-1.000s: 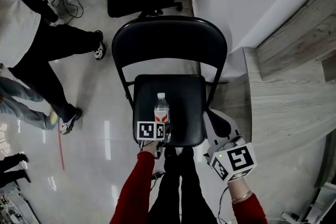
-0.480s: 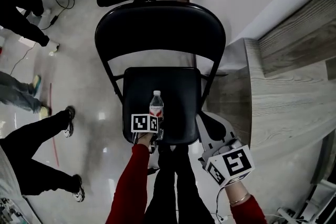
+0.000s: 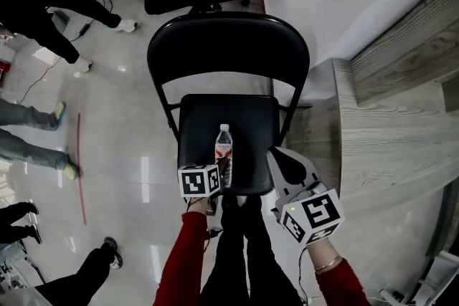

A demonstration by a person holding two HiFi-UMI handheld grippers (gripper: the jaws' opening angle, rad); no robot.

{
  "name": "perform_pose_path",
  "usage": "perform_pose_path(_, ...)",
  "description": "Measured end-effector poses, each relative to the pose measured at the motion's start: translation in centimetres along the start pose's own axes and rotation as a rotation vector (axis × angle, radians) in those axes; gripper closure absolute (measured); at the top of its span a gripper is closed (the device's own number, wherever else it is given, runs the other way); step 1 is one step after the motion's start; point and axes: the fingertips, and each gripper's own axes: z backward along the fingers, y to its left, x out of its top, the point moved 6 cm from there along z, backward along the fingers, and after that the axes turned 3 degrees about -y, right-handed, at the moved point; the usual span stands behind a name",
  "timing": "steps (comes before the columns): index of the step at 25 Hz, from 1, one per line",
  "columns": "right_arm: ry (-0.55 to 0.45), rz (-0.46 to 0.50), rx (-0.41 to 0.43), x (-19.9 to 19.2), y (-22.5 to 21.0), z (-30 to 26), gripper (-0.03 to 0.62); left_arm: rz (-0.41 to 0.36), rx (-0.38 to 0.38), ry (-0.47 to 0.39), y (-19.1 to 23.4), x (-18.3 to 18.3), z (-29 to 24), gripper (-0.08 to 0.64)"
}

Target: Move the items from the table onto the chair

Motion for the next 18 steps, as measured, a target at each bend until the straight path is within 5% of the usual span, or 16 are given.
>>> perform_pose_path(6, -0.054, -0.022, 0.007, 4.2, 1.7, 0.7, 0.580, -0.235, 0.042, -0.348, -4.5, 9.3, 10.5, 0.551)
perform_pose_path(11, -0.126, 0.006, 0.011, 8.8, 2.7, 2.2, 0.581, -0.344, -0.013, -0.673, -9.5, 14.1, 20.0, 0.551)
perform_pose_path(18, -0.172, 0.010, 0.029, 11.7, 4.7, 5.9, 0.580, -0.454, -0.110, -0.891, -14.6, 15.3, 30.3, 0.552)
